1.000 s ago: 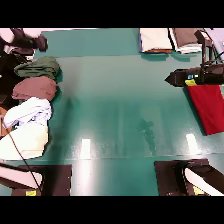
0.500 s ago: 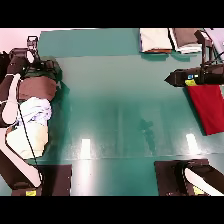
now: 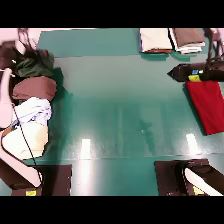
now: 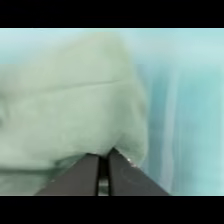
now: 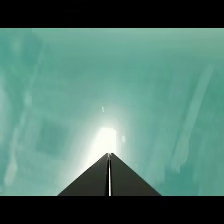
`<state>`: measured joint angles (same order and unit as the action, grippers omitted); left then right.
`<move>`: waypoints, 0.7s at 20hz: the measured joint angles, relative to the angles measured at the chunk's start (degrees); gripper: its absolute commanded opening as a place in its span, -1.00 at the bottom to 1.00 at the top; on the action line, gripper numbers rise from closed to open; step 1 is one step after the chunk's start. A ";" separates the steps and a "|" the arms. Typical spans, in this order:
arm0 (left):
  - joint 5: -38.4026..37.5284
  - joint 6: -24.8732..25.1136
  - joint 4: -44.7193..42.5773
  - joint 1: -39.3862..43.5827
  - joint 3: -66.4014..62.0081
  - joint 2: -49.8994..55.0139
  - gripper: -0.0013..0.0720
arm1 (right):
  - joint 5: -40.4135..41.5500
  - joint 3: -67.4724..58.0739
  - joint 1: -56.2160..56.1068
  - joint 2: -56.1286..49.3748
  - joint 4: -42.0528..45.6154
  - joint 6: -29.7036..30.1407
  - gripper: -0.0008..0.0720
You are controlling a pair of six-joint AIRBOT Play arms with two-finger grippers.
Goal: Fold the shirts.
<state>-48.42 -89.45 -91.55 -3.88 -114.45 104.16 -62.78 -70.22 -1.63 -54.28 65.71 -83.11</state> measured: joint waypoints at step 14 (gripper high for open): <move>-17.25 11.54 0.59 32.24 2.23 -33.38 -0.89 | -0.35 -23.63 0.00 0.31 0.37 0.02 -0.93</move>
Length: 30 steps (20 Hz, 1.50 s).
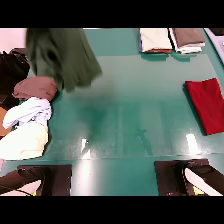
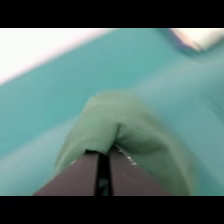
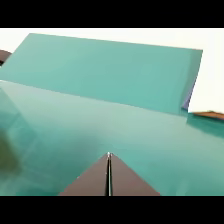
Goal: Fold the shirts.
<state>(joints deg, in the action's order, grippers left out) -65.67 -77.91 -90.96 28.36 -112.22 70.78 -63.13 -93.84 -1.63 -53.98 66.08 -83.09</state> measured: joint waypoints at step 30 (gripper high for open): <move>5.79 -5.38 25.31 -14.05 39.47 7.28 0.49 | -9.86 55.74 11.47 0.13 -5.60 7.43 -0.93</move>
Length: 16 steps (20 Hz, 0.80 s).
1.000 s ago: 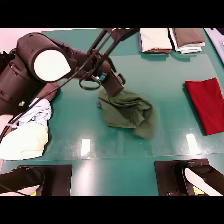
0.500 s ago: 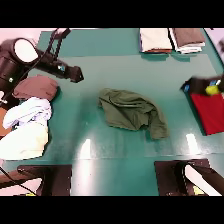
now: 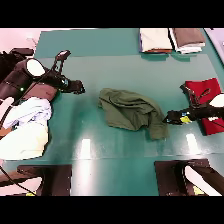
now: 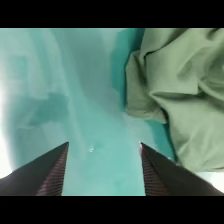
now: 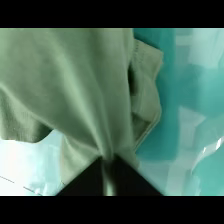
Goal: Fold the shirts.
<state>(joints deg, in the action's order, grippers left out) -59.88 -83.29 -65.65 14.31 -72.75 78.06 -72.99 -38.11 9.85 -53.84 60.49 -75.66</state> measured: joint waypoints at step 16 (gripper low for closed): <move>10.21 10.14 23.37 5.33 -0.66 15.78 -0.90 | 0.74 -7.76 -1.49 0.00 -0.37 -0.70 -0.93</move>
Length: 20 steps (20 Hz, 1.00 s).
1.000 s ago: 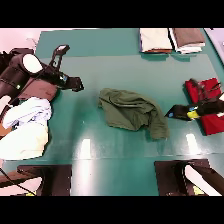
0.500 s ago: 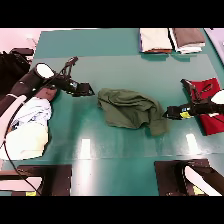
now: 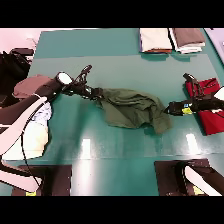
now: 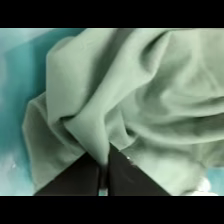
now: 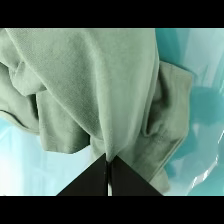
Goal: Fold the shirts.
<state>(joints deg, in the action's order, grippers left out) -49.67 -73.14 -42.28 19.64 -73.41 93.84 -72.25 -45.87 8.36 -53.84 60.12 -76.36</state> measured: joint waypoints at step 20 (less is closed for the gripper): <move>-20.52 -1.33 -17.88 -11.15 -34.56 -43.39 -0.89 | -17.44 -58.23 -0.02 1.22 6.51 -3.26 -0.93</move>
<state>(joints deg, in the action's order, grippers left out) -70.19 -74.48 -60.16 8.49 -107.96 50.46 -89.69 -104.09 8.34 -52.62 66.63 -79.61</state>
